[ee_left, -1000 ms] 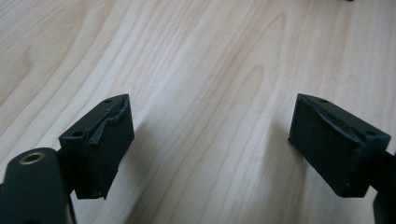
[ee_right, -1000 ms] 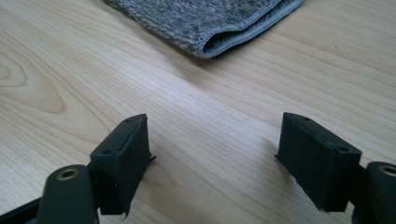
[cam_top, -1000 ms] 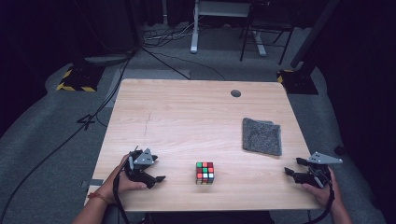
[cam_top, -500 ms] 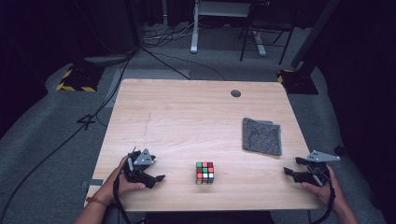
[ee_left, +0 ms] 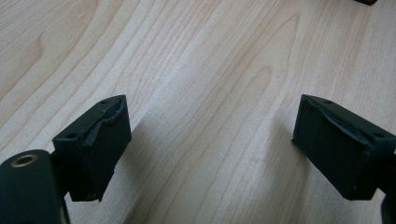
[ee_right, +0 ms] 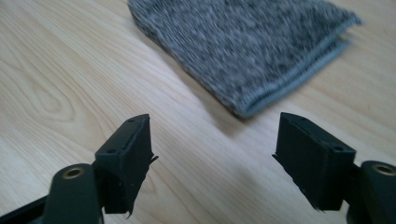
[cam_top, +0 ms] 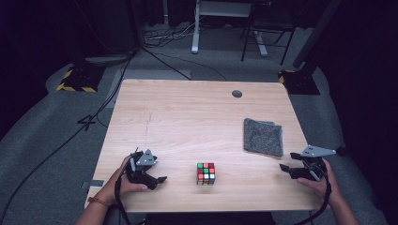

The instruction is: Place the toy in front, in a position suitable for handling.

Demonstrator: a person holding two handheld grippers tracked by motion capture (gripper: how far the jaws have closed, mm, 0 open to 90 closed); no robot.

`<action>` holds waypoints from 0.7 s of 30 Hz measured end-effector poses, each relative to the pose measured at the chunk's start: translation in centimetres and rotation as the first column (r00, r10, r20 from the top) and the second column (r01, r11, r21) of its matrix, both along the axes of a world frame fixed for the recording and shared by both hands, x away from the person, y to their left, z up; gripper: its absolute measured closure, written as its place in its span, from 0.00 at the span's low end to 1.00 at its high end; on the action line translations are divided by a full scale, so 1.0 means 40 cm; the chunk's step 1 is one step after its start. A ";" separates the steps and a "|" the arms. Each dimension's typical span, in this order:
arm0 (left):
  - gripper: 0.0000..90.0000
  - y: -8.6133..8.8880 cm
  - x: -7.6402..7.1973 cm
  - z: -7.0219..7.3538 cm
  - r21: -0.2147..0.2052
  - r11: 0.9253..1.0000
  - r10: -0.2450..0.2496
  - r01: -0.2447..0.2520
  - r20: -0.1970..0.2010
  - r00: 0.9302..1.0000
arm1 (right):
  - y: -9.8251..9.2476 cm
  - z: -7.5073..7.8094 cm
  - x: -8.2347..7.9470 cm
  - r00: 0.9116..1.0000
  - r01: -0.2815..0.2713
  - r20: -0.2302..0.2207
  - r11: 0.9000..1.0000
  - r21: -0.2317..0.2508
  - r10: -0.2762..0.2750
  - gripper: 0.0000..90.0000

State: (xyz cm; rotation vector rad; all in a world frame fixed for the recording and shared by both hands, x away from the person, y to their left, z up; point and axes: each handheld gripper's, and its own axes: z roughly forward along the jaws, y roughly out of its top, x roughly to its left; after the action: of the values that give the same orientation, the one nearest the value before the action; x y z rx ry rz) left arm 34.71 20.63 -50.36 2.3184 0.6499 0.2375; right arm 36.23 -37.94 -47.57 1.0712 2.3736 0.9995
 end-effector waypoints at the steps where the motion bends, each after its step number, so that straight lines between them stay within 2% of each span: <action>1: 0.13 0.000 0.000 0.000 -0.002 1.000 -0.001 0.001 0.001 1.000 | 0.007 0.007 0.004 1.000 -0.011 0.004 1.000 -0.003 0.011 0.32; 7: 0.13 0.001 -0.001 -0.001 -0.004 1.000 0.002 -0.002 0.003 1.000 | 0.071 0.050 0.034 0.996 -0.070 0.046 0.997 -0.042 0.072 0.34; 10: 0.13 0.001 -0.001 -0.001 -0.005 1.000 0.002 -0.002 0.003 1.000 | 0.102 0.063 0.053 0.993 -0.102 0.050 0.994 -0.049 0.105 0.34; 13: 0.13 0.001 -0.001 -0.001 -0.005 1.000 0.002 -0.002 0.003 1.000 | 0.127 0.070 0.072 0.990 -0.125 0.050 0.990 -0.068 0.128 0.34; 15: 0.13 0.001 -0.002 -0.001 -0.006 1.000 0.005 -0.005 0.002 1.000 | 0.138 0.072 0.085 0.989 -0.135 0.046 0.989 -0.063 0.138 0.34; 19: 0.13 0.001 -0.002 -0.001 -0.006 1.000 0.005 -0.005 0.002 1.000 | 0.161 0.069 0.111 0.989 -0.143 0.039 0.988 -0.064 0.146 0.34; 21: 0.13 0.001 -0.002 -0.001 -0.006 1.000 0.005 -0.005 0.002 1.000 | 0.172 0.067 0.124 0.988 -0.147 0.040 0.986 -0.079 0.150 0.34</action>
State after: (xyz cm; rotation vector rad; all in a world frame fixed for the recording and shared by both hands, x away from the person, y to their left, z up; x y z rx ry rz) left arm 34.65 20.67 -50.41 2.3111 0.6543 0.2400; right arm 41.18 -31.07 -44.90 0.8452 2.4625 0.9632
